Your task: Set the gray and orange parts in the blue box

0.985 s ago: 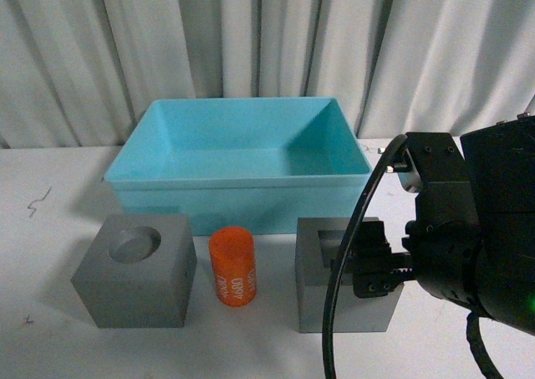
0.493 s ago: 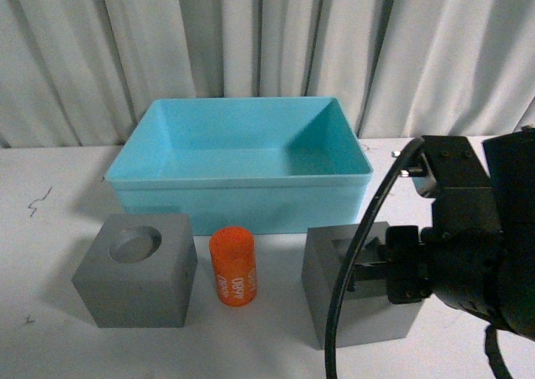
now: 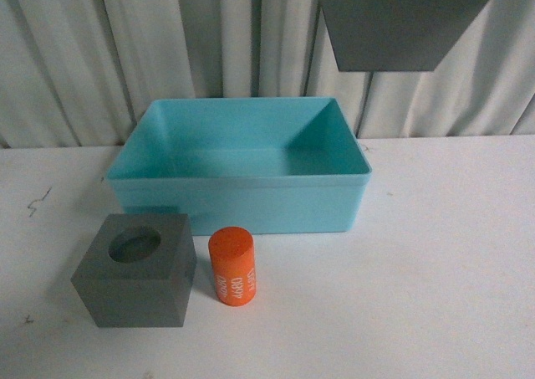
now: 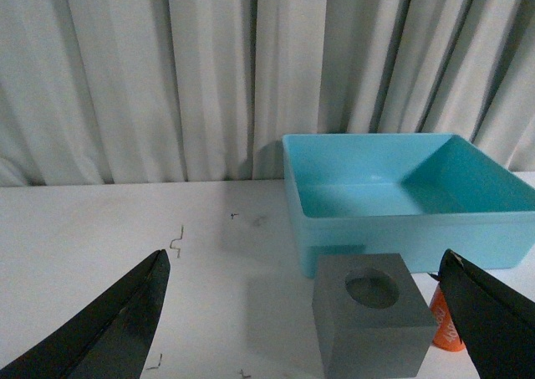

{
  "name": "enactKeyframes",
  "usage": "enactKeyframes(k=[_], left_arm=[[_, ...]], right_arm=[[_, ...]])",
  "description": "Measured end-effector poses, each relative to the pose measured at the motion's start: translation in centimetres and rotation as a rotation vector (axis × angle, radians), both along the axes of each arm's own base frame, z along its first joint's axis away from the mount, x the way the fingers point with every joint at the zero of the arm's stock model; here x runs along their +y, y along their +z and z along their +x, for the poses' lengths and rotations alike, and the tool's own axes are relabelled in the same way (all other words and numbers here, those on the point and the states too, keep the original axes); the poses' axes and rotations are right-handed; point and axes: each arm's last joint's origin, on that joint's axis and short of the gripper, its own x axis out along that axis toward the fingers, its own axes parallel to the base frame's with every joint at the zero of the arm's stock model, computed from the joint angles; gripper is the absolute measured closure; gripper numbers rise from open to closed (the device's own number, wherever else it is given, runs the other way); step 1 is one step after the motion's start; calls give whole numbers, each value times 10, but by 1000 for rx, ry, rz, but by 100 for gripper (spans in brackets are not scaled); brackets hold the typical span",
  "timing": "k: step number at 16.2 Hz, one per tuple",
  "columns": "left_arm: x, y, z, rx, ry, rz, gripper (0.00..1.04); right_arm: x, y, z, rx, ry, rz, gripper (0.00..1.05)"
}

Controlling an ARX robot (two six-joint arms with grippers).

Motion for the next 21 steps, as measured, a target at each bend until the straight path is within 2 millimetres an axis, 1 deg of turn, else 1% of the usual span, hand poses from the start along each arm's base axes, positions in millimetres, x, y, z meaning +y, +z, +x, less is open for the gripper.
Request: enactKeyframes(k=[1, 2, 3, 5, 7, 9, 10, 11, 12, 14, 17, 21], left_arm=[[0, 0, 0, 0, 0, 0, 7], [0, 0, 0, 0, 0, 0, 7], [0, 0, 0, 0, 0, 0, 7], [0, 0, 0, 0, 0, 0, 7], [0, 0, 0, 0, 0, 0, 7], [0, 0, 0, 0, 0, 0, 7], [0, 0, 0, 0, 0, 0, 7], [0, 0, 0, 0, 0, 0, 7], [0, 0, 0, 0, 0, 0, 7], [0, 0, 0, 0, 0, 0, 7], [0, 0, 0, 0, 0, 0, 7], [0, 0, 0, 0, 0, 0, 7]], right_arm=[[5, 0, 20, -15, 2, -15, 86], [10, -8, 41, -1, 4, -45, 86], [14, -16, 58, 9, 2, -49, 86], [23, -26, 90, 23, -14, -48, 86], [32, -36, 114, 40, -16, -38, 86], [43, -57, 135, 84, -37, -15, 86], [55, -82, 144, 144, -34, 5, 86], [76, -94, 147, 168, -8, 29, 86], [85, -94, 147, 173, -19, 44, 86], [86, -104, 147, 201, -47, 47, 86], [84, -126, 148, 254, -78, 27, 86], [85, -132, 148, 277, -85, 31, 86]])
